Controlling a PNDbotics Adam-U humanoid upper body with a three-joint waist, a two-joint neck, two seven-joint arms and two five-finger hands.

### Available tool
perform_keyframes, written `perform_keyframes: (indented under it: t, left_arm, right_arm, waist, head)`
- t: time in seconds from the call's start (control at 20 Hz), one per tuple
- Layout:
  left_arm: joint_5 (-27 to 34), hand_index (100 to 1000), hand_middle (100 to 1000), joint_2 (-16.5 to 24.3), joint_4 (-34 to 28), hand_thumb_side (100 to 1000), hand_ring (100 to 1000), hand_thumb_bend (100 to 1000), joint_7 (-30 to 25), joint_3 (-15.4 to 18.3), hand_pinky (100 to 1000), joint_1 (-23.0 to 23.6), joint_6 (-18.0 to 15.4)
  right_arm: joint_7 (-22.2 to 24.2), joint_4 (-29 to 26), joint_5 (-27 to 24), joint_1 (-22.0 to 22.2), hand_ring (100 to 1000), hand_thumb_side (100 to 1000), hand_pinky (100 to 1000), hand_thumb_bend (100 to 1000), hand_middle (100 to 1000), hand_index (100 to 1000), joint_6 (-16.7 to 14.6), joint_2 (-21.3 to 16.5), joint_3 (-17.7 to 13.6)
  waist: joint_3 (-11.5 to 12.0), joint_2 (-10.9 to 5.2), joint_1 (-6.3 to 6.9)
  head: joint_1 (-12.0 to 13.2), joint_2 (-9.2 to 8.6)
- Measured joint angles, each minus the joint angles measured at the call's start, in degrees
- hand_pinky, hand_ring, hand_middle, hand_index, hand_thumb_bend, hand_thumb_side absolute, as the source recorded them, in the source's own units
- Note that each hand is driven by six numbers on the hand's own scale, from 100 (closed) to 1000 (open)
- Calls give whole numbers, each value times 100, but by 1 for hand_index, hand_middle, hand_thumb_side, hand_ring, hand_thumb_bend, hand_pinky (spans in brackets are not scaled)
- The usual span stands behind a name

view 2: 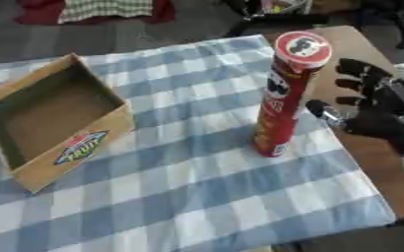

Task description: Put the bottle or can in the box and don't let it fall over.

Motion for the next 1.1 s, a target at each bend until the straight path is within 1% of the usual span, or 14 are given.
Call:
perform_keyframes:
  t: [0.4, 0.5, 0.75, 1.1]
  left_arm:
    - [18, 773, 891, -4, 1, 100, 780, 460, -19, -14, 1000, 0, 7]
    - [19, 772, 891, -6, 1, 100, 779, 456, -21, -14, 1000, 0, 6]
    - [23, 772, 892, -34, 1, 100, 780, 451, -44, -16, 1000, 1, -4]
    - [40, 772, 892, -61, 1, 100, 780, 449, -67, -19, 1000, 4, 7]
  right_arm:
    - [118, 64, -136, -50, 955, 167, 864, 501, 943, 943, 19, 115, 117]
    - [119, 79, -156, -63, 968, 185, 877, 505, 950, 947, 22, 126, 123]
    - [35, 292, -171, -228, 973, 200, 882, 511, 954, 947, 47, 369, 197]
    - [-34, 483, -229, -370, 973, 229, 885, 524, 957, 948, -33, 574, 250]
  waist:
    - [16, 1, 0]
    - [22, 3, 3]
    - [54, 20, 40]
    - [82, 55, 72]
  head:
    - [-19, -24]
    - [-23, -26]
    - [-80, -36]
    - [-128, -81]
